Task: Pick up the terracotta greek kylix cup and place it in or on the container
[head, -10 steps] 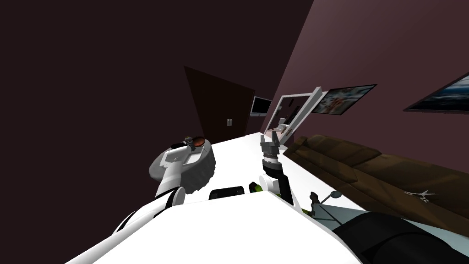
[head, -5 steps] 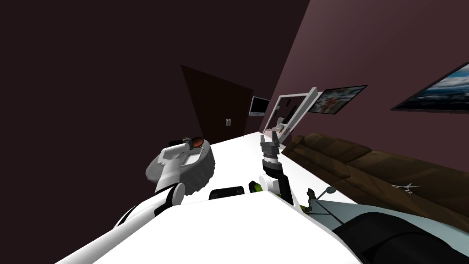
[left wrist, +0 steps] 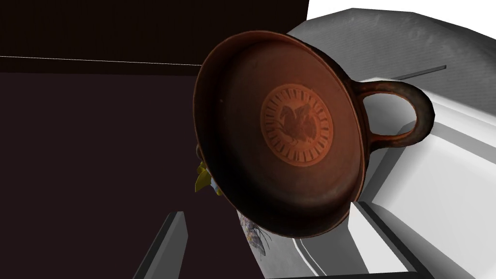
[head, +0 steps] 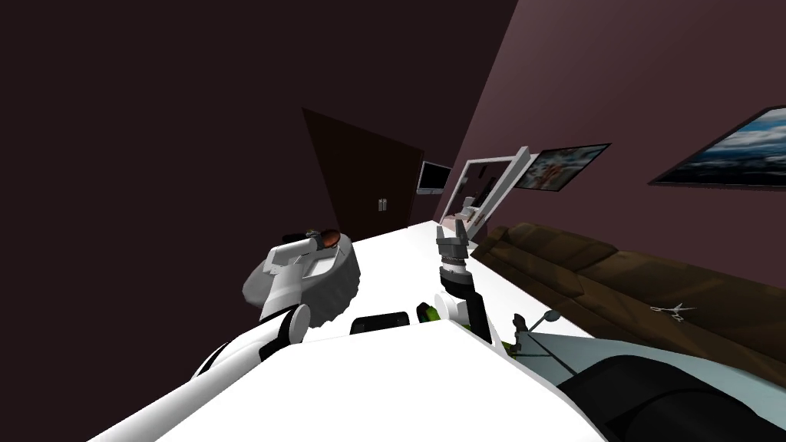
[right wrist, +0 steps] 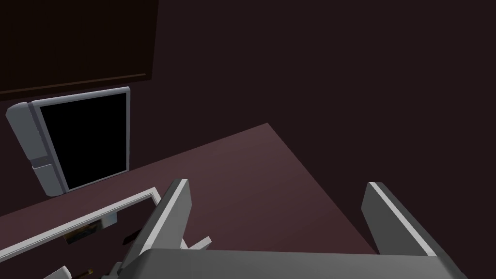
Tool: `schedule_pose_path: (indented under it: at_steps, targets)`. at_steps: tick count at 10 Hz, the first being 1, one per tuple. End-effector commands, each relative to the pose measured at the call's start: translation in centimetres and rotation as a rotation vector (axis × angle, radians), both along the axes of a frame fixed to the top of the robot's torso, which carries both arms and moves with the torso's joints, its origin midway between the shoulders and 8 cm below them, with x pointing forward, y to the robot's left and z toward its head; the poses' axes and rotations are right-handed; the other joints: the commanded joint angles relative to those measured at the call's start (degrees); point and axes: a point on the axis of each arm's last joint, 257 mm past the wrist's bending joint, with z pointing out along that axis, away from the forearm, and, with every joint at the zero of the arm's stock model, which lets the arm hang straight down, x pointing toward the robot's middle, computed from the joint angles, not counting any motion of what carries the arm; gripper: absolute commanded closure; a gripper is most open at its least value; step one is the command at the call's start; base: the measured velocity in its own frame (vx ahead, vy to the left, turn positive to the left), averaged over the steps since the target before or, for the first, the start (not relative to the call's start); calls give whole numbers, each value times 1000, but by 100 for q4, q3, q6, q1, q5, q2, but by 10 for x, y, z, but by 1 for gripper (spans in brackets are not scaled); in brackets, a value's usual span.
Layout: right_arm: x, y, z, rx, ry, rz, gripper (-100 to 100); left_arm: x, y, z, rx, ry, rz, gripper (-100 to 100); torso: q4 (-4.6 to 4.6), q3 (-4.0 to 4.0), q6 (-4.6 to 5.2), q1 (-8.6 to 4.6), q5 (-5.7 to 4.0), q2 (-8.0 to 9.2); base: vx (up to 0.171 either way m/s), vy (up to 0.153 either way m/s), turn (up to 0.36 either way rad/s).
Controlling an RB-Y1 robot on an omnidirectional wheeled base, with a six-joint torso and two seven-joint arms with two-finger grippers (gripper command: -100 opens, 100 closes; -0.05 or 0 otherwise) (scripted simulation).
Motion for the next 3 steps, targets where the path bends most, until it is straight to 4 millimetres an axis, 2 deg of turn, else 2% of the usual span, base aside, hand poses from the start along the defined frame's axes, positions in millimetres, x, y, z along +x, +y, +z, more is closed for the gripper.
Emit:
schedule_pose_path:
  at_steps: [1, 3]
  targets:
    - [0, 0, 0, 0, 0, 0, 0, 0, 0, 0, 0, 0, 0, 0, 0, 0, 0, 0, 0, 0, 0, 0, 0]
    - [0, 0, 0, 0, 0, 0, 0, 0, 0, 0, 0, 0, 0, 0, 0, 0, 0, 0, 0, 0, 0, 0, 0]
